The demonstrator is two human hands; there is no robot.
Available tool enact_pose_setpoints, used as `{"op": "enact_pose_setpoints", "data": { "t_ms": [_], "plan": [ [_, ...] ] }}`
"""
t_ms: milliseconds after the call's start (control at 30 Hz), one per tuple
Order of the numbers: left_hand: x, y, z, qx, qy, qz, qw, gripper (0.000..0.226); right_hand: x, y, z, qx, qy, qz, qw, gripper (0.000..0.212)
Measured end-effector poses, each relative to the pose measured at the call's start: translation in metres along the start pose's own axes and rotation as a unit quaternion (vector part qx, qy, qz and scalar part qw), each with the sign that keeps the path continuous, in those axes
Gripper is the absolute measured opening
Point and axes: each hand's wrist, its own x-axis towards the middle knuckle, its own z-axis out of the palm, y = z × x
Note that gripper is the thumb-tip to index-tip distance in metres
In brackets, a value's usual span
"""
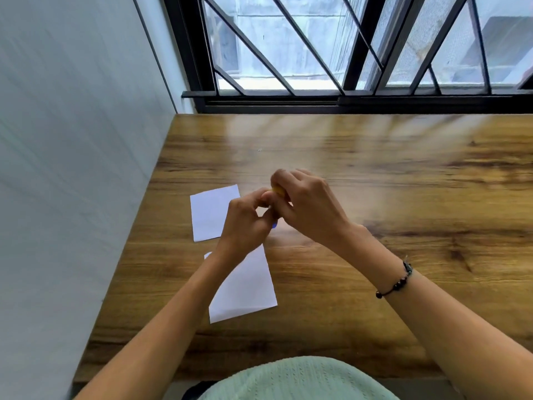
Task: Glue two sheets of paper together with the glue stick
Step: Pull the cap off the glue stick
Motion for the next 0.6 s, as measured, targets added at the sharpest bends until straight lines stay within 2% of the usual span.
{"op": "enact_pose_setpoints", "data": {
  "t_ms": [267, 367, 467, 600],
  "plan": [
    [0.02, -0.003, 0.001, -0.042, -0.027, -0.013, 0.999, 0.009, 0.015, 0.016, -0.005, -0.011, -0.006, -0.079, 0.997, 0.012],
    [0.024, -0.005, -0.001, -0.076, -0.049, -0.024, 0.996, 0.02, 0.02, 0.02, -0.009, 0.0, -0.03, -0.112, 0.993, 0.006],
    [0.026, -0.003, -0.004, -0.136, -0.087, -0.041, 0.986, 0.022, 0.024, 0.023, -0.016, 0.014, -0.065, -0.132, 0.989, 0.012],
    [0.03, 0.0, -0.006, -0.192, -0.124, -0.054, 0.972, 0.015, 0.027, 0.024, -0.025, 0.064, -0.07, -0.127, 0.987, 0.016]
  ]
}}
